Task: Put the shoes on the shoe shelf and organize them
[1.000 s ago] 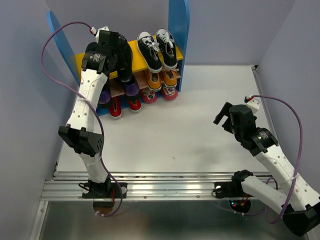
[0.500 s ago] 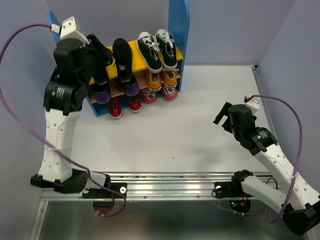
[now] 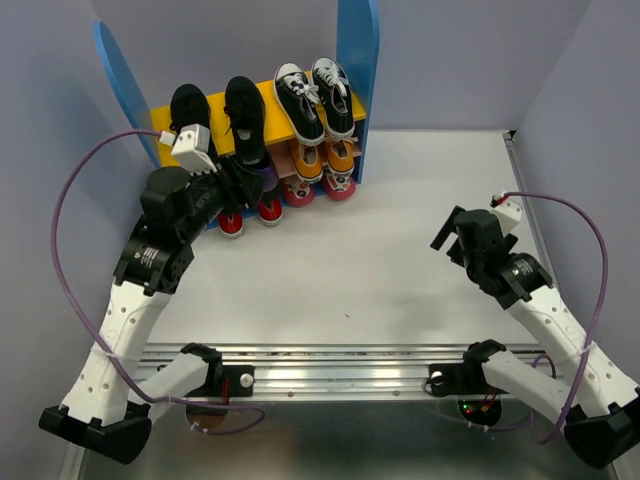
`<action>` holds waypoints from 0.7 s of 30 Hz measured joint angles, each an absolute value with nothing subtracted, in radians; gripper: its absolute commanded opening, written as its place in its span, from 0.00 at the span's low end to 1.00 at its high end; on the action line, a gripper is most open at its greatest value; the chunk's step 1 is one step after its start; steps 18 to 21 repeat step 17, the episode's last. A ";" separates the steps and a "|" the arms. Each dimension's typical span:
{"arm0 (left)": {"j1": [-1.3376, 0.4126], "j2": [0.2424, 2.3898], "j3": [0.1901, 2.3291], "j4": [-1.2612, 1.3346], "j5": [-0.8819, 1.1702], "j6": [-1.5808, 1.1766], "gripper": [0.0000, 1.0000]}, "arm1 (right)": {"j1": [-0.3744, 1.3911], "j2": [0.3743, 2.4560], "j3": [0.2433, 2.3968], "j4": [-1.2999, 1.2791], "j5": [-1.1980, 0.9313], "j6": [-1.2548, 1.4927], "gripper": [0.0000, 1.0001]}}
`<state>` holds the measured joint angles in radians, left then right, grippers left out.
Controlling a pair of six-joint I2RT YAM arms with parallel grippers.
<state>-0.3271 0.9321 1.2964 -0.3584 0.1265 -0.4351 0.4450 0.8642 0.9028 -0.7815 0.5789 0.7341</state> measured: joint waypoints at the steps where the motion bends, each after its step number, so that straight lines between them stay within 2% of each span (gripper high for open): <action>1: -0.342 0.931 1.253 -0.348 0.137 -0.435 0.63 | 0.445 0.863 0.902 -0.784 0.584 0.738 1.00; 13: -0.572 0.889 0.942 -0.253 0.146 -0.476 0.65 | 0.445 0.838 0.882 -0.815 0.608 0.775 1.00; 21: -0.641 0.916 0.896 -0.206 0.142 -0.492 0.66 | 0.445 0.838 0.881 -0.825 0.614 0.784 1.00</action>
